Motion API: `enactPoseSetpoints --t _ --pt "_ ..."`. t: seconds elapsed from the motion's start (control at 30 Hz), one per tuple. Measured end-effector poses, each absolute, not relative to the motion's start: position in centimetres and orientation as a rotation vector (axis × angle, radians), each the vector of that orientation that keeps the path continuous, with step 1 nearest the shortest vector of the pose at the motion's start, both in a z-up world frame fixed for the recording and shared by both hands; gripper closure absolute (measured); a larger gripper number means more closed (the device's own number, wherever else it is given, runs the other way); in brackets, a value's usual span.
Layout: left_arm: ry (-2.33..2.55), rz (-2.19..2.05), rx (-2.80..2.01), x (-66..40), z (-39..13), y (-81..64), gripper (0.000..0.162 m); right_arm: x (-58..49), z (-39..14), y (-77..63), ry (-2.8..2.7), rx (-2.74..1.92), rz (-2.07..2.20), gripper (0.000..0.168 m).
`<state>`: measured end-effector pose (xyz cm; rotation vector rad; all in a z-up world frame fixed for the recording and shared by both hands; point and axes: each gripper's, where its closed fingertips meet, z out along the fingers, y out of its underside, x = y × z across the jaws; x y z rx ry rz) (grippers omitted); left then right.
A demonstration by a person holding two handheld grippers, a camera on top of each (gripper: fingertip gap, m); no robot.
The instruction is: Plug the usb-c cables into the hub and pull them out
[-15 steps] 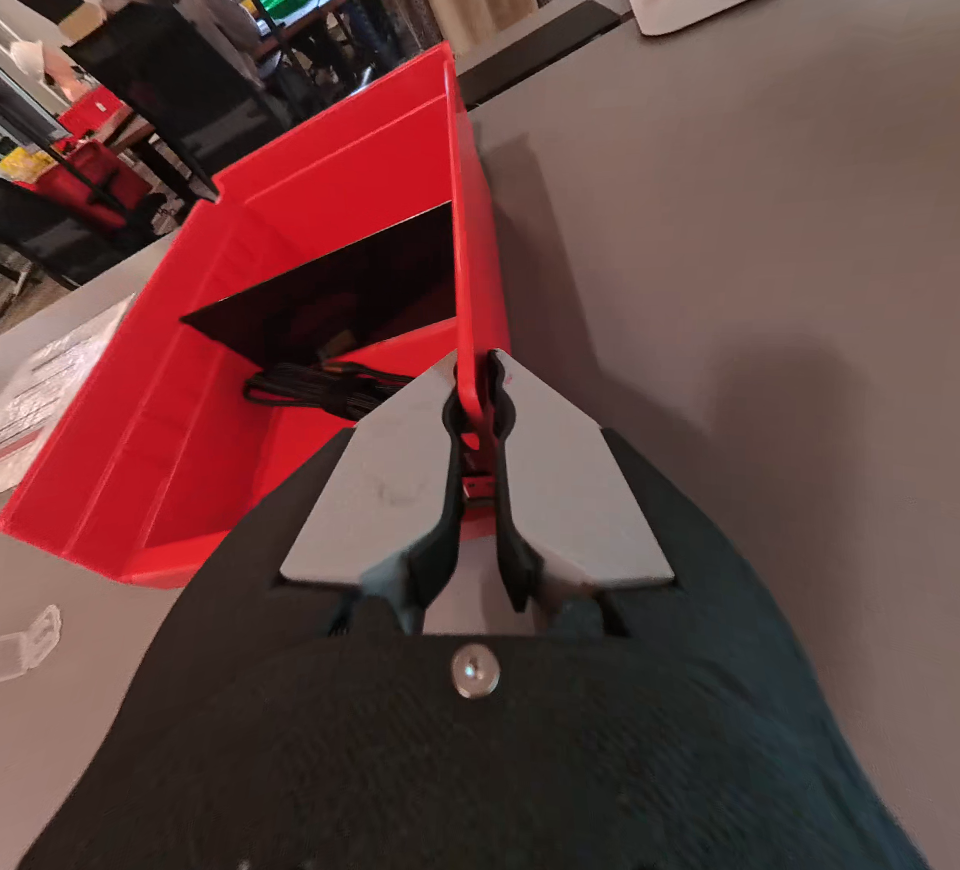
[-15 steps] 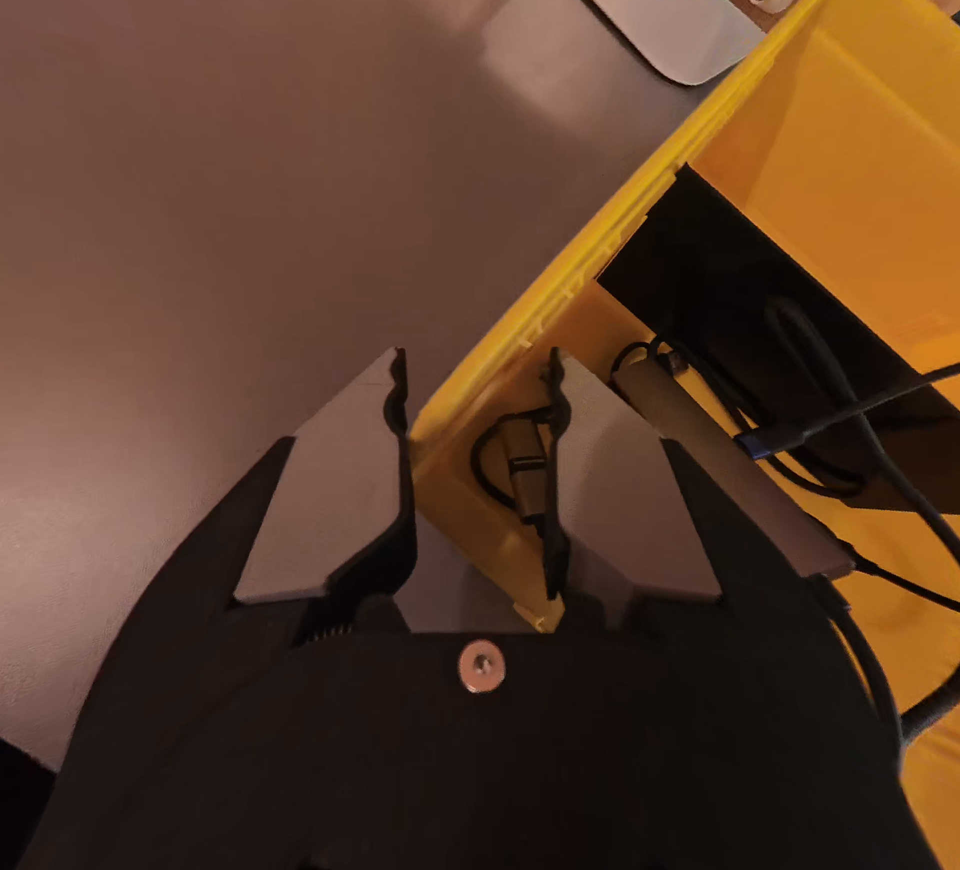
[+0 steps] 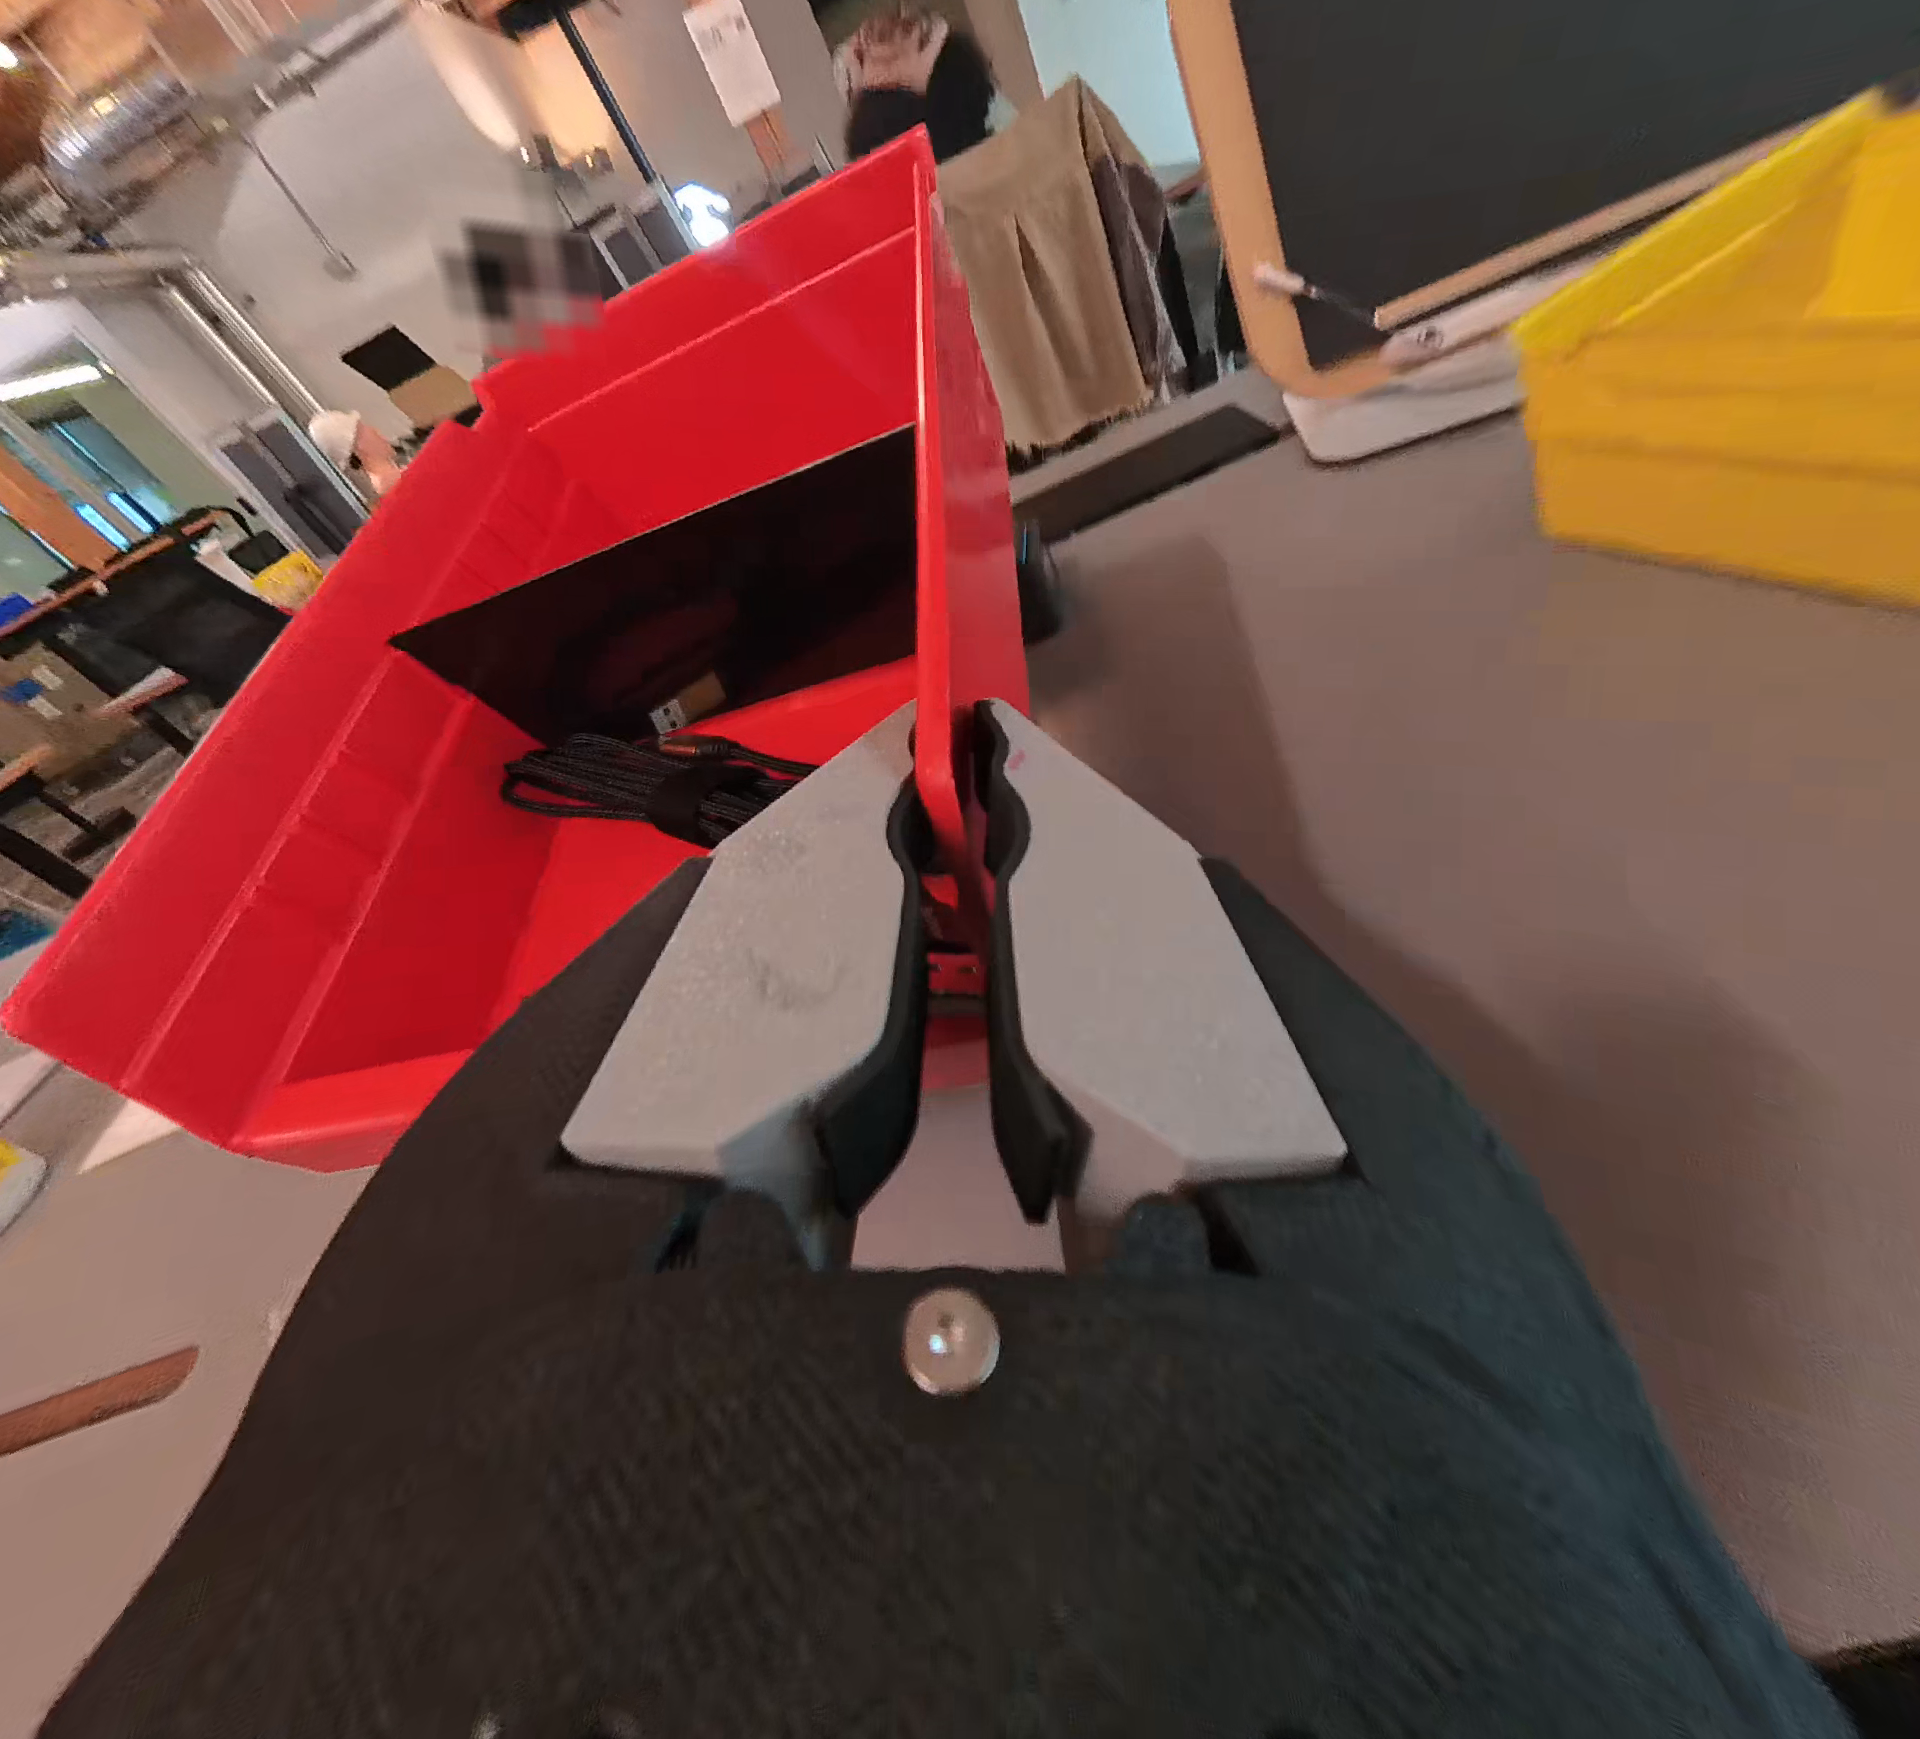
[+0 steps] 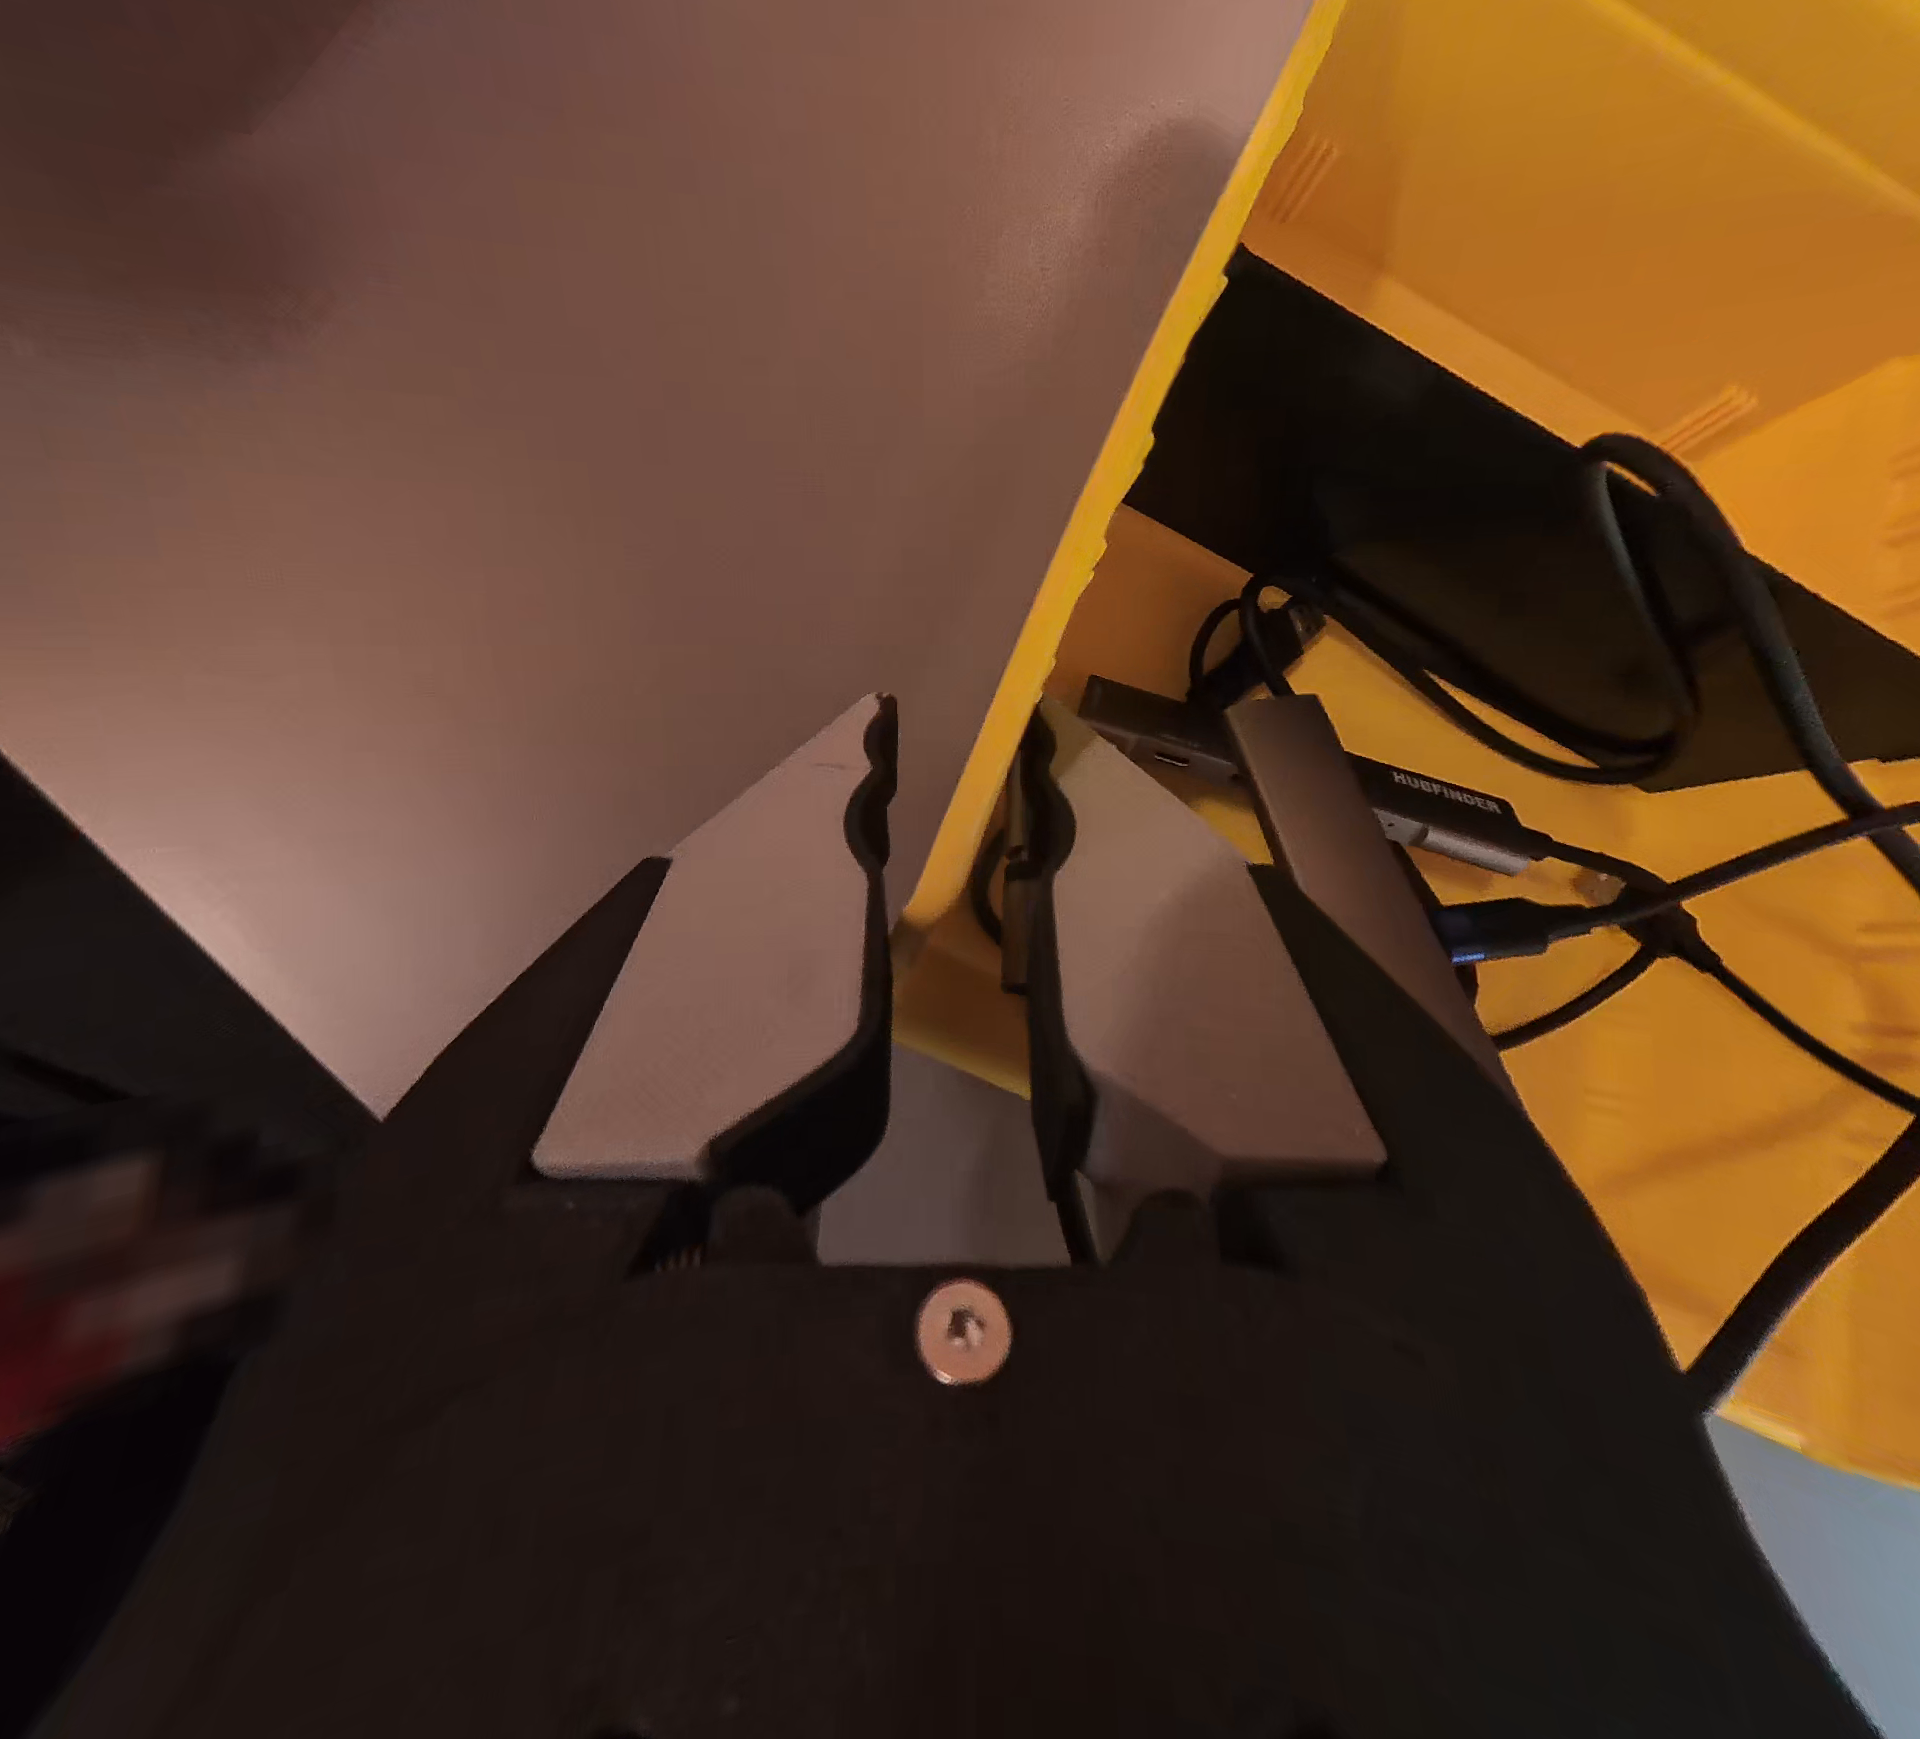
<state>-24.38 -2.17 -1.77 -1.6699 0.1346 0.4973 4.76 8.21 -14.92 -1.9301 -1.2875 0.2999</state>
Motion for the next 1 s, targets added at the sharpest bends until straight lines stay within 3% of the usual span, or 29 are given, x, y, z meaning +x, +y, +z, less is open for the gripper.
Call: enactPoseSetpoints --t 0.23,0.37,0.47,0.6,0.73,1.0 --pt "0.117 0.537 -1.575 -24.3 1.3 -4.3 0.159 -10.6 -14.2 -0.1 -1.457 -1.762 0.504 0.147" --pt "0.120 0.581 -1.555 -24.8 1.9 -5.1 0.159 -19.9 -12.0 -6.0 -1.505 -1.665 0.850 0.134" --pt "0.096 0.590 -1.542 -25.7 2.3 -5.9 0.160 -21.8 -8.8 -8.8 -1.500 -1.589 0.954 0.112" --pt "0.079 0.610 -1.522 -26.4 3.0 -7.0 0.160 -17.6 -5.0 -11.2 -1.543 -1.479 1.180 0.106" --pt "0.151 0.589 -1.474 -23.4 4.7 -7.1 0.160 -10.3 -4.4 -5.1 -1.422 -1.495 1.082 0.108" --pt "0.604 0.378 -1.417 -4.9 4.0 -3.9 0.159 8.3 -5.1 5.1 -1.282 -1.624 0.879 0.101"
